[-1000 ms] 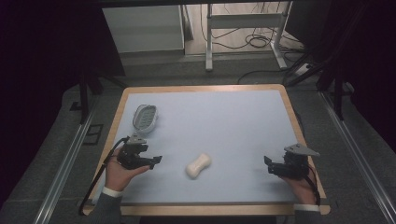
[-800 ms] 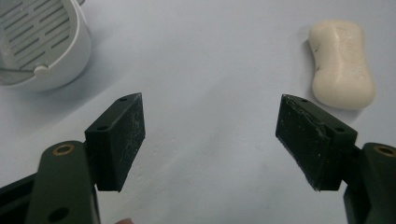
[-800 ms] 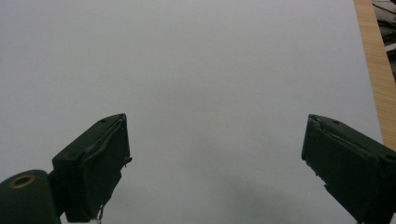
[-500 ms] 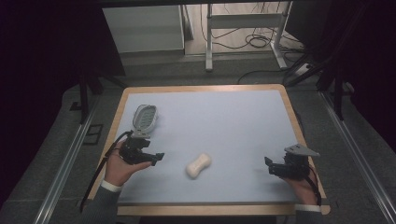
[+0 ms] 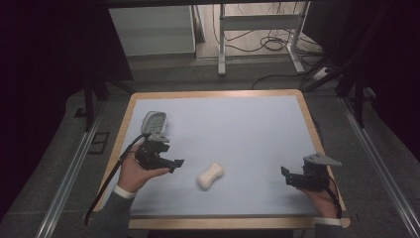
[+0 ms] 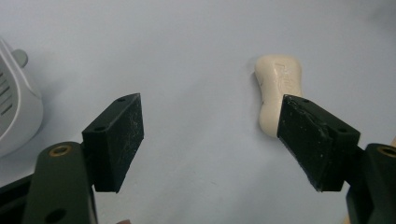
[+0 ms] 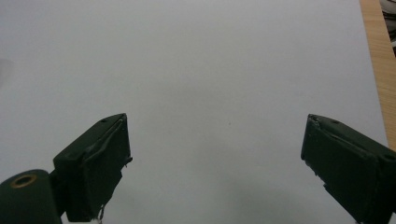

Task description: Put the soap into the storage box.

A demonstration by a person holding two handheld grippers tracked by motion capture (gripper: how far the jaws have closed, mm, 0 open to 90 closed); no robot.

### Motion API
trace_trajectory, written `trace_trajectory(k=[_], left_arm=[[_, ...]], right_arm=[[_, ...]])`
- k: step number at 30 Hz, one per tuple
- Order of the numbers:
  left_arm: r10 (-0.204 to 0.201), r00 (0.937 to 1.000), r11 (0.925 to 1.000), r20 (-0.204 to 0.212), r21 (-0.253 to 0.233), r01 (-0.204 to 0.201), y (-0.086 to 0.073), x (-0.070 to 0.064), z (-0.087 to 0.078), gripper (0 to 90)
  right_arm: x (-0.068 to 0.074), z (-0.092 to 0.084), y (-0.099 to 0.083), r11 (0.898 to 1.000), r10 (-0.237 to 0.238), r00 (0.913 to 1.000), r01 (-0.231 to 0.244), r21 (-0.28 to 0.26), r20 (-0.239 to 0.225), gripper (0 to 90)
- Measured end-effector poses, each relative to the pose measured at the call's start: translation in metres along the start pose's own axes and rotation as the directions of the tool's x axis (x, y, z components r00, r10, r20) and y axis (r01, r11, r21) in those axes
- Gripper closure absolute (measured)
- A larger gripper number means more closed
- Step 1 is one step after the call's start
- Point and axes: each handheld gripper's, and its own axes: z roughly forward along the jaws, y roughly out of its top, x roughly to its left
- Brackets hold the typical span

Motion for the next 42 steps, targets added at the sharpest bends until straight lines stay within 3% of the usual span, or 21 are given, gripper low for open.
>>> trace_trajectory(k=[23,40,42], left_arm=[[0.058,0.9981,0.9974,0.022,0.040,-0.059,0.023,-0.018,0.013,22.5],[0.074,0.9964,0.9945,0.041,0.071,-0.077,0.028,-0.029,0.032,22.1],[0.083,0.9963,0.9935,0.024,0.076,-0.085,0.027,-0.032,0.034,22.0]], right_arm=[[-0.001,0.000,-0.001,1.000,-0.004,0.9999,0.004,0.019,0.015,8.6],[-0.001,0.001,-0.001,1.000,-0.013,0.9997,0.012,0.023,0.022,8.6],[-0.001,0.001,-0.002,1.000,-0.013,0.9996,0.012,0.024,0.024,8.6]])
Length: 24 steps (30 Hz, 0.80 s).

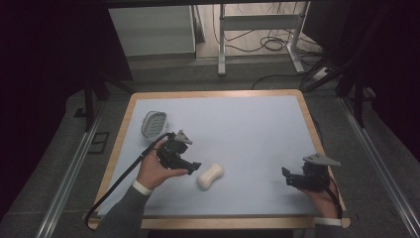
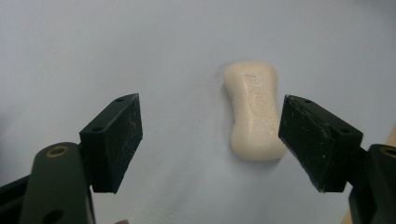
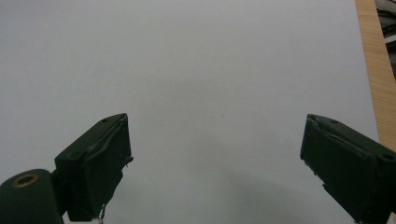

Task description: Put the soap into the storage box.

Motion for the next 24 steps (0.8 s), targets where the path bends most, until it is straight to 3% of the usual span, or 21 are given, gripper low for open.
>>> trace_trajectory(k=[7,18,24], left_arm=[[0.031,0.9995,0.9995,0.011,0.011,-0.031,0.006,-0.011,0.007,21.6],[0.027,0.9987,0.9994,0.043,0.021,-0.028,0.009,-0.020,0.020,21.7],[0.017,0.9982,0.9978,0.057,0.063,-0.021,0.009,-0.021,0.035,21.5]], right_arm=[[0.000,0.001,-0.001,1.000,-0.002,1.0000,0.002,0.006,0.005,8.6],[0.000,0.002,-0.001,1.000,-0.001,0.9999,0.001,0.009,0.013,8.6],[0.000,0.002,-0.001,1.000,-0.006,0.9999,0.006,0.012,0.010,8.6]])
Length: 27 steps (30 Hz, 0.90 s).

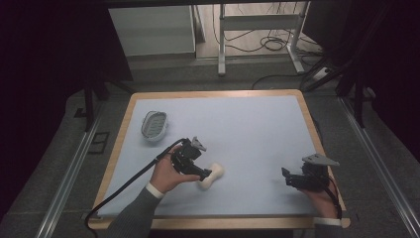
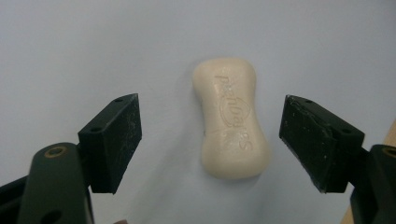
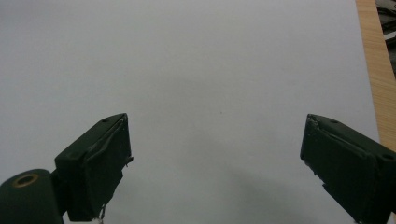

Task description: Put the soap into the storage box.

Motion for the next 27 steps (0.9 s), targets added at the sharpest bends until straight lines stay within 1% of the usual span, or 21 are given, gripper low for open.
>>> trace_trajectory(k=[4,8,11,14,17,21,25,27], left_arm=[[-0.015,0.9998,0.9995,0.011,0.028,0.015,0.002,0.001,0.013,21.6],[-0.040,0.9992,0.9981,0.008,0.047,0.040,0.003,0.000,0.022,23.2],[-0.047,0.9988,0.9970,0.017,0.063,0.045,0.003,-0.001,0.029,23.3],[-0.048,0.9987,0.9960,0.013,0.076,0.047,0.003,-0.002,0.034,23.2],[-0.043,0.9988,0.9949,0.022,0.093,0.041,0.002,-0.003,0.037,23.1],[-0.044,0.9988,0.9940,0.023,0.101,0.041,0.001,-0.005,0.042,23.0],[-0.046,0.9988,0.9924,0.016,0.115,0.043,0.000,-0.007,0.047,23.2],[-0.041,0.9991,0.9914,0.004,0.125,0.040,0.000,-0.007,0.049,23.7]], right_arm=[[-0.001,0.000,-0.001,1.000,0.007,1.0000,-0.007,0.004,0.002,8.6],[-0.001,0.001,-0.001,1.000,0.007,1.0000,-0.007,0.008,0.004,8.6],[-0.002,0.002,-0.001,1.000,0.007,1.0000,-0.007,0.011,0.005,8.6],[-0.002,0.003,-0.002,1.000,0.006,0.9999,-0.006,0.015,0.009,8.6],[-0.002,0.003,-0.002,1.000,0.005,0.9999,-0.005,0.019,0.010,8.6],[-0.002,0.003,-0.002,1.000,0.005,0.9999,-0.005,0.020,0.015,8.6],[-0.002,0.003,-0.002,1.000,0.007,0.9999,-0.007,0.019,0.015,8.6],[-0.002,0.003,-0.002,1.000,0.005,0.9999,-0.005,0.021,0.016,8.6]])
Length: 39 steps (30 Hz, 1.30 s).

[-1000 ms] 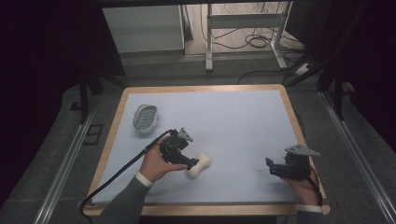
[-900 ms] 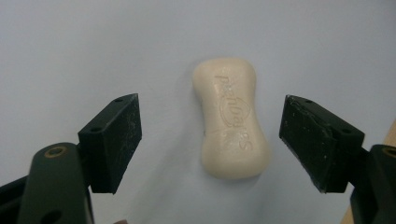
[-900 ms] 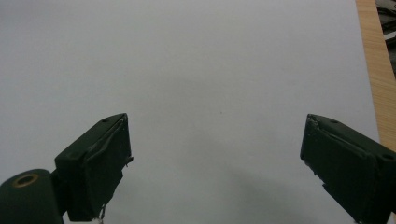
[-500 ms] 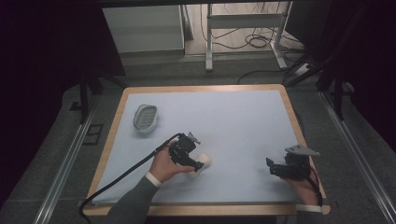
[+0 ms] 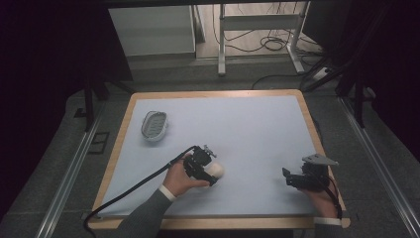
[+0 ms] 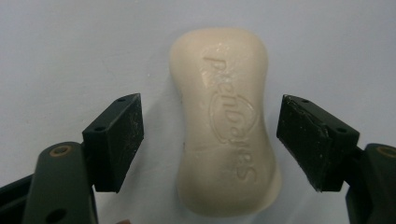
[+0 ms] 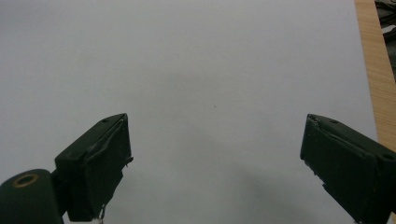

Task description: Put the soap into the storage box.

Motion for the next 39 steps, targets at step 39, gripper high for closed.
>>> trace_trajectory(k=[39], left_arm=[[0.040,0.9991,0.9984,-0.013,-0.039,-0.040,-0.003,0.003,-0.018,49.5]], right_arm=[[-0.004,-0.002,-0.001,1.000,0.014,0.9997,-0.013,-0.006,0.022,8.6]])
